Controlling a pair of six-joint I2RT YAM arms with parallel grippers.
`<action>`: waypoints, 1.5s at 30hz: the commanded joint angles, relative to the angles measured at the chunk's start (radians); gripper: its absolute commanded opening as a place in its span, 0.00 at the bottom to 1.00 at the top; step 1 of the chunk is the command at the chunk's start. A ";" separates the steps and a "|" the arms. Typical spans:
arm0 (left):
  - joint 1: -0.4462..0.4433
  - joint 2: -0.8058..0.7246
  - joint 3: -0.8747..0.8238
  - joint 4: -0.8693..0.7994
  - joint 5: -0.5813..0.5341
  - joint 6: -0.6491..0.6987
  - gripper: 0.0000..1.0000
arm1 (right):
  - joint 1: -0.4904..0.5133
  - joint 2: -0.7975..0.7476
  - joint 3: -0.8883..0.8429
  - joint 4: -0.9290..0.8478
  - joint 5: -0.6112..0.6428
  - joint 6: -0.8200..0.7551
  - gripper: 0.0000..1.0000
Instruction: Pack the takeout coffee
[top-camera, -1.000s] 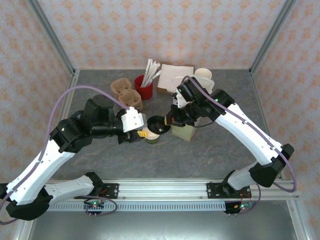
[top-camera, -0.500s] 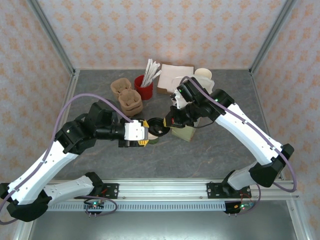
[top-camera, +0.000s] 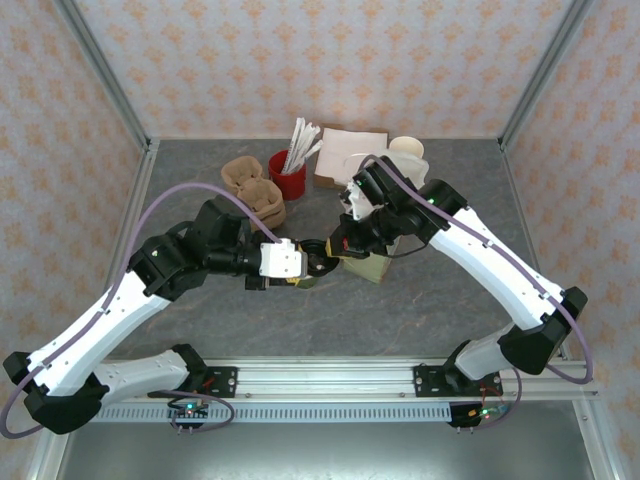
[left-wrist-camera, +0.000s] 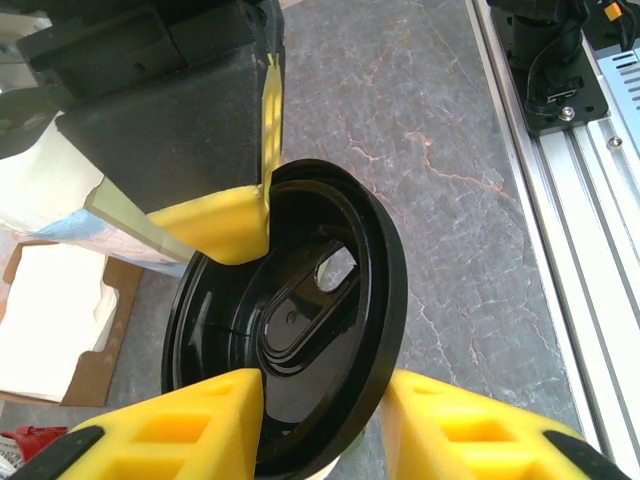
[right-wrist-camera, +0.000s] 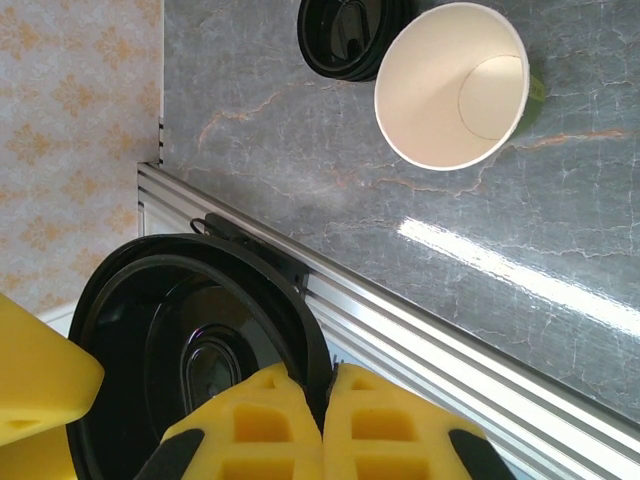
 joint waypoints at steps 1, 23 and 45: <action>-0.006 0.003 0.029 0.001 -0.022 0.011 0.33 | -0.006 -0.007 -0.009 0.004 -0.015 -0.011 0.00; -0.006 0.021 0.011 0.072 -0.020 -0.113 0.11 | -0.022 -0.069 -0.091 0.088 -0.016 0.058 0.16; 0.088 0.071 -0.047 0.175 0.017 -0.678 0.05 | -0.042 -0.351 -0.203 0.171 0.283 0.123 0.42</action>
